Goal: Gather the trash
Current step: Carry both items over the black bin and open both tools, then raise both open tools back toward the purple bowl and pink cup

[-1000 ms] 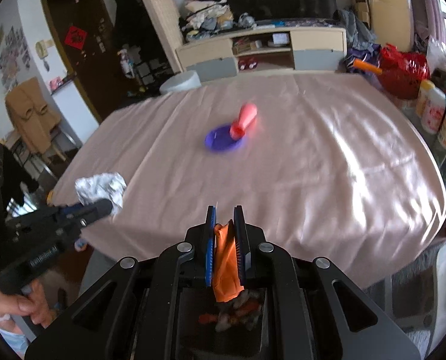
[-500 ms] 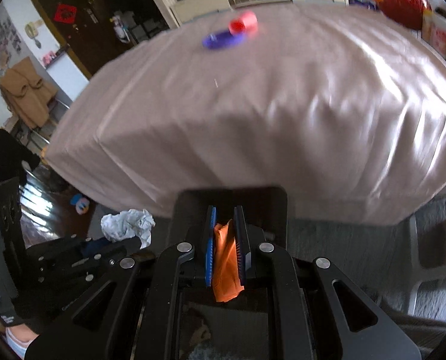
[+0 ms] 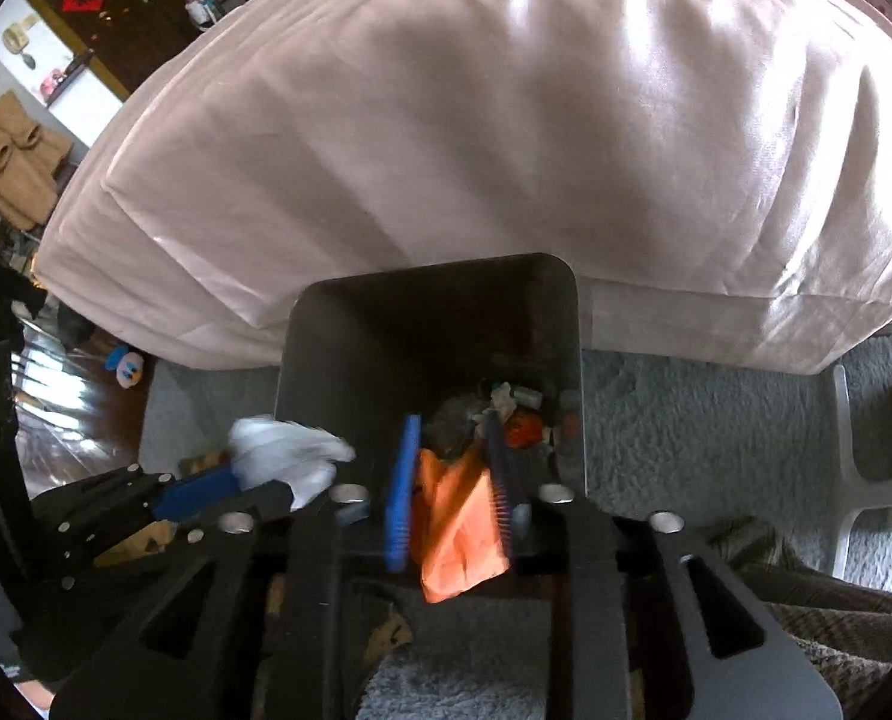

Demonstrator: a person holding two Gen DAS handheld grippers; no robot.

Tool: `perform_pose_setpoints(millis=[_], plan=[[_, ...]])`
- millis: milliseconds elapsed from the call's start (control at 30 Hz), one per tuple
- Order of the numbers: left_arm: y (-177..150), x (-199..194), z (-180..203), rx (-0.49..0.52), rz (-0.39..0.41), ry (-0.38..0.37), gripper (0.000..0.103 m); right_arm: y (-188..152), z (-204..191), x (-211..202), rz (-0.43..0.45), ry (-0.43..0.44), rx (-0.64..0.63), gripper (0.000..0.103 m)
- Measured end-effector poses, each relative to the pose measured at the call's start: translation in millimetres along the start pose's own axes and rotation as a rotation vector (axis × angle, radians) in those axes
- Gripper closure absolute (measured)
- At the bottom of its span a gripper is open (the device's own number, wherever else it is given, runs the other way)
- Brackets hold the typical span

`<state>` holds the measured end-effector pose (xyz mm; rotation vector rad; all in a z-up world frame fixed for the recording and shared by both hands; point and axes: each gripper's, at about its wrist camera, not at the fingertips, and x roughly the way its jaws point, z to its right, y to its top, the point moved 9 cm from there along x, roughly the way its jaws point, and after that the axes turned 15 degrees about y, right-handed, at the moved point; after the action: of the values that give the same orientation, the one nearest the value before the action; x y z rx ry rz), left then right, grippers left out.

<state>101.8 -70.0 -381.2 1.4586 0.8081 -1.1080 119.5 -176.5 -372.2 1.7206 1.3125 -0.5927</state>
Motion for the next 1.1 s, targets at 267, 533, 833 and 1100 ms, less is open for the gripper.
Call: perform_pose_setpoints(millis=[267, 533, 833, 1100], plan=[[2, -2, 1, 0.011, 0.004, 0.024, 0.052, 6, 8, -6, 0.027, -0.008, 0.026, 0.046], [17, -18, -8, -0.023, 0.025, 0.037, 0.019, 26, 17, -31, 0.098, -0.073, 0.039, 0.007], [68, -66, -22, -0.048, 0.134, 0.086, 0.008, 86, 11, -98, 0.241, -0.076, 0.017, 0.007], [142, -105, -31, -0.066, 0.227, 0.122, 0.008, 159, -8, -143, 0.335, -0.045, -0.023, 0.007]])
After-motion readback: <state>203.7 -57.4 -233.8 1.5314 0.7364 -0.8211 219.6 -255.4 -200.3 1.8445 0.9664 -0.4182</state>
